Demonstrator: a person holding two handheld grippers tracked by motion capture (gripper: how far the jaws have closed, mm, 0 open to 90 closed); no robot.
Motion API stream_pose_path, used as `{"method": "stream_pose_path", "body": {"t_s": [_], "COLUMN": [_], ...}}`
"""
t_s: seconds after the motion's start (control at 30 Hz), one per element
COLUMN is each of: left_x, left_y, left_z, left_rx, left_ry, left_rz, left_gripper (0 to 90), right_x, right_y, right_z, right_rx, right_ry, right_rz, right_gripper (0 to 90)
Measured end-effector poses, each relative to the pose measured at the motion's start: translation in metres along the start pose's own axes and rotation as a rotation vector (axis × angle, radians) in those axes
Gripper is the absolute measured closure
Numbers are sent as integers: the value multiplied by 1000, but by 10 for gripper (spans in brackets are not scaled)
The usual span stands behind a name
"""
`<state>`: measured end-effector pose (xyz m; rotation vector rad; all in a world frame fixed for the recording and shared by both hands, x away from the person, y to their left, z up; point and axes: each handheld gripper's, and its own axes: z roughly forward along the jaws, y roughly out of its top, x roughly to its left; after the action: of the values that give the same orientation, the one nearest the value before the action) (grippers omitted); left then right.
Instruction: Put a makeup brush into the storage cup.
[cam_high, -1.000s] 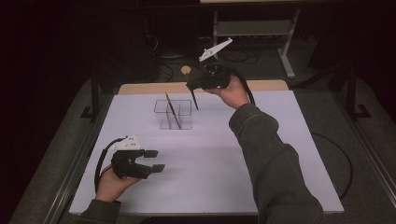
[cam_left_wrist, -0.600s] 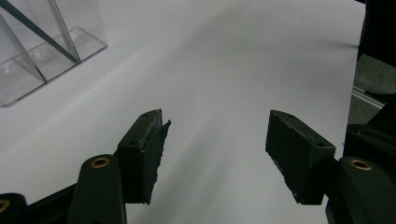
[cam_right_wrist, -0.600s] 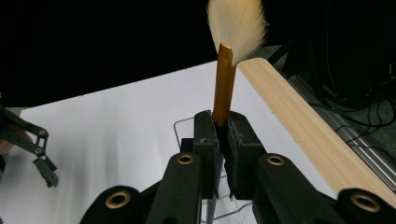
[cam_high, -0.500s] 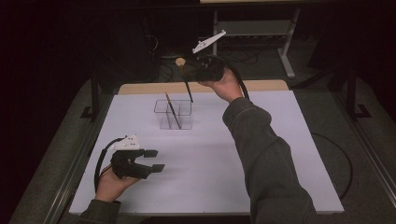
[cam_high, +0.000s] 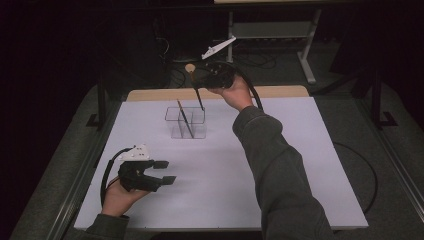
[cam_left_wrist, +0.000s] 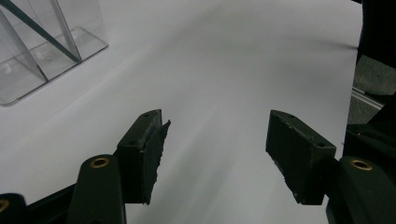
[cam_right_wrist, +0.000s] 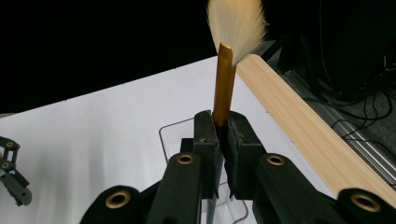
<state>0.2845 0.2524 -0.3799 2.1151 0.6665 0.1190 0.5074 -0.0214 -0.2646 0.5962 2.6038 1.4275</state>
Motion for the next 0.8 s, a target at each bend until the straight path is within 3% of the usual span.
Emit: {"method": "stream_pose_path", "body": {"t_s": [0.27, 0.47, 0.8], "left_x": [1, 1, 2], "left_y": [-1, -1, -2], "left_z": [-2, -2, -2], "left_rx": [-11, -7, -9], "left_ry": [-2, -1, -3], "left_rz": [-8, -8, -11], "left_gripper": [360, 360, 354], "right_x": [0, -2, 0], "right_y": [-3, -5, -11], "right_z": [9, 15, 25], "right_rx": [8, 10, 18], "right_ry": [-3, -14, -14], "right_rz": [9, -12, 12], "right_gripper": [829, 829, 829]}}
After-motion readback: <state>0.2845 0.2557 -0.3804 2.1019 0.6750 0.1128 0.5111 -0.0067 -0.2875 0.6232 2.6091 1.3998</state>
